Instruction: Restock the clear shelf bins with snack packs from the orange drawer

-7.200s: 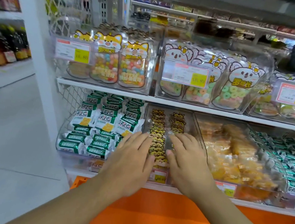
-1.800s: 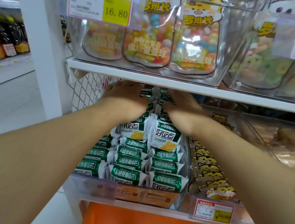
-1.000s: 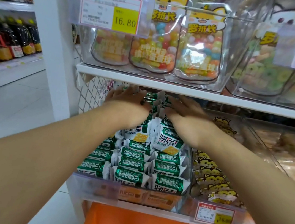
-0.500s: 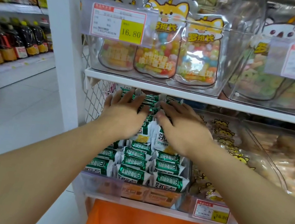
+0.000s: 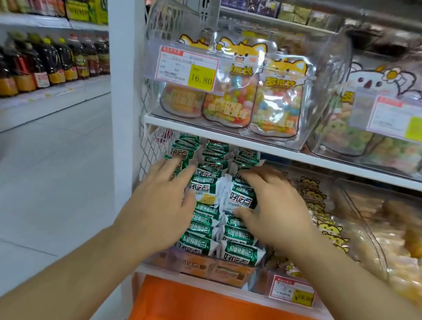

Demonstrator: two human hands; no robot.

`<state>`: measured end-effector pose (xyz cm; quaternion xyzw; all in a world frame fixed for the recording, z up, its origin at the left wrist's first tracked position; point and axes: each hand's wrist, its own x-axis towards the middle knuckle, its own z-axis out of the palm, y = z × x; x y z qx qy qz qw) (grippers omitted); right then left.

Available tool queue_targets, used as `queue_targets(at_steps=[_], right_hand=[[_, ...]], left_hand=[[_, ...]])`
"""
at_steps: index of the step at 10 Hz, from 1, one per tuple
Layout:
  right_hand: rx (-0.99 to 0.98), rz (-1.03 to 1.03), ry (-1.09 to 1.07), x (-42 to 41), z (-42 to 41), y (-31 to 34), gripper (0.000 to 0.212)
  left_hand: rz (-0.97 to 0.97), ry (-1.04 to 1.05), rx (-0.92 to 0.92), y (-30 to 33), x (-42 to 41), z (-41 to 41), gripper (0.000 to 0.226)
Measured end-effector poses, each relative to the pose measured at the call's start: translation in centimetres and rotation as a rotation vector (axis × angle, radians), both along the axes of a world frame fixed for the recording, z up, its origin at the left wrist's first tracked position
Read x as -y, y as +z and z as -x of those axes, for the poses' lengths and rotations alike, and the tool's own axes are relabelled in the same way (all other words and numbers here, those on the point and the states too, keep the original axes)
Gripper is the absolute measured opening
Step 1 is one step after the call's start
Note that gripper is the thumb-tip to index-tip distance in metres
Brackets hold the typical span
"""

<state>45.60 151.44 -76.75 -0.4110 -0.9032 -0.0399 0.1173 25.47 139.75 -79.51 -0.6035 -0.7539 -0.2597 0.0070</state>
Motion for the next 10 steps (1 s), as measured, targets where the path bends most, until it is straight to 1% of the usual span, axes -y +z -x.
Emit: queue_targets(at_steps=[1, 2, 3, 4, 5, 7, 8, 10], right_hand=[[0.099, -0.084, 0.019, 0.6, 0.2, -0.6, 0.075], [0.132, -0.086, 0.003, 0.8, 0.4, -1.6, 0.075], [0.132, -0.074, 0.001, 0.8, 0.5, -1.9, 0.075], [0.123, -0.059, 0.006, 0.7, 0.6, -2.0, 0.075], [0.107, -0.032, 0.007, 0.7, 0.6, -2.0, 0.076], [0.011, 0.028, 0.026, 1.7, -0.4, -1.4, 0.071], [-0.024, 0.071, 0.019, 3.3, -1.7, -0.7, 0.065], [-0.162, 0.099, 0.041, 8.0, -6.5, 0.4, 0.063]], left_hand=[[0.053, -0.04, -0.009, -0.5, 0.5, -0.2, 0.059], [0.173, -0.043, 0.009, -1.1, 0.5, -0.1, 0.062], [0.234, -0.045, -0.055, -1.5, 0.4, 0.0, 0.064], [0.251, -0.027, -0.09, -1.4, 0.5, -0.1, 0.064], [0.249, -0.019, -0.087, -1.3, 0.5, -0.1, 0.065], [0.155, -0.015, -0.016, -0.3, 1.1, -0.8, 0.064], [0.114, -0.044, 0.013, 0.2, 2.1, -1.8, 0.063], [0.014, -0.145, 0.083, 1.9, 6.8, -5.8, 0.059]])
